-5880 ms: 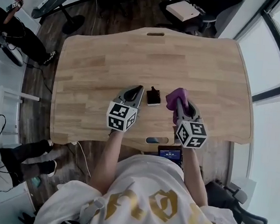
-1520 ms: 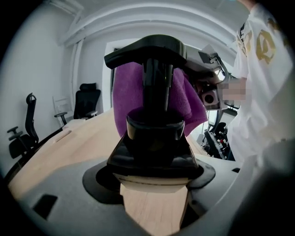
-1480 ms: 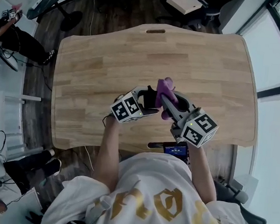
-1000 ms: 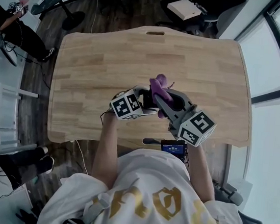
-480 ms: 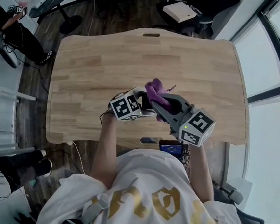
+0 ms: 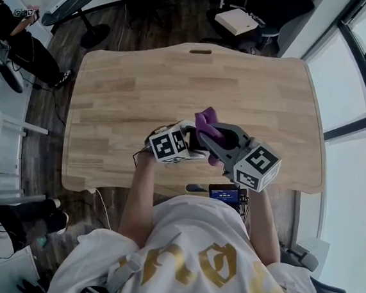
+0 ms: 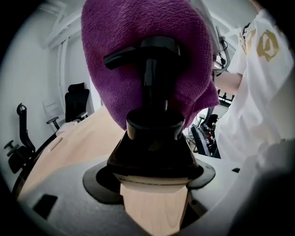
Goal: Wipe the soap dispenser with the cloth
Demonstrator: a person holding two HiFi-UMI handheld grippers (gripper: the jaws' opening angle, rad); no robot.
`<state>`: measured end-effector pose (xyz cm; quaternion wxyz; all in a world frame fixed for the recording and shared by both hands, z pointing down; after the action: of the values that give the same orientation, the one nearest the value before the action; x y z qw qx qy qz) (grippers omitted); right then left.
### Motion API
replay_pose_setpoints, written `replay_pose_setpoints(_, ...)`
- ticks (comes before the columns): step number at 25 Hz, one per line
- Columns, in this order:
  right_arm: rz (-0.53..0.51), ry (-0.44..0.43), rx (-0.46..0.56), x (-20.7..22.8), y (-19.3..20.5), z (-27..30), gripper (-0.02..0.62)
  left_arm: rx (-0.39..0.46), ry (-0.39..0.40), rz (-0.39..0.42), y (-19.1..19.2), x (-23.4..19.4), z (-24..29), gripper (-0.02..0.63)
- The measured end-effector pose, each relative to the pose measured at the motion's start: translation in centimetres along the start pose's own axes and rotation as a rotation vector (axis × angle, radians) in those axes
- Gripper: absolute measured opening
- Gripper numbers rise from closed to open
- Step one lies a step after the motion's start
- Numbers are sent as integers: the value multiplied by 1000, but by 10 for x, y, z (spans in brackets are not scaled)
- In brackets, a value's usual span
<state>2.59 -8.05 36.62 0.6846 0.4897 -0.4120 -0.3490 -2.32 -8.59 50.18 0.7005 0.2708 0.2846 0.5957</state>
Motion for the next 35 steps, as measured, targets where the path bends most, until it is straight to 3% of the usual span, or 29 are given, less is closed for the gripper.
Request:
replay_pose_setpoints(4,-82,78,-47,7,1,5,54,-25,21,24,3,2,1,341)
replay_pose_setpoints(11,-42,95,-28,22,2,9,54,-14,49,40,0,2,6,341)
replay_pose_setpoints(18,-24,185,38,37,-1,8,54,64,79,33,-11,7,6,341)
replay_pose_setpoints(26,47,215,78,50,4,2,54,94,79,41,-17,10,8,341)
replay_pose_setpoints(35,259,174,160,58,20,-6,54,170,50,20,-27,8,0,341)
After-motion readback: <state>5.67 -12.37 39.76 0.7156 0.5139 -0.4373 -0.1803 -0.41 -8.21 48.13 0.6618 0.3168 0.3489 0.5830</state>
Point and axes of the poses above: the fingertips, and each gripper's own axes: z forward along the fingers, x to its right, y out of its underside, the point moved 5 cm from there along -z, backward along the fingers, and after that the axes turned 1 degree about z, right-handed, at the moved point
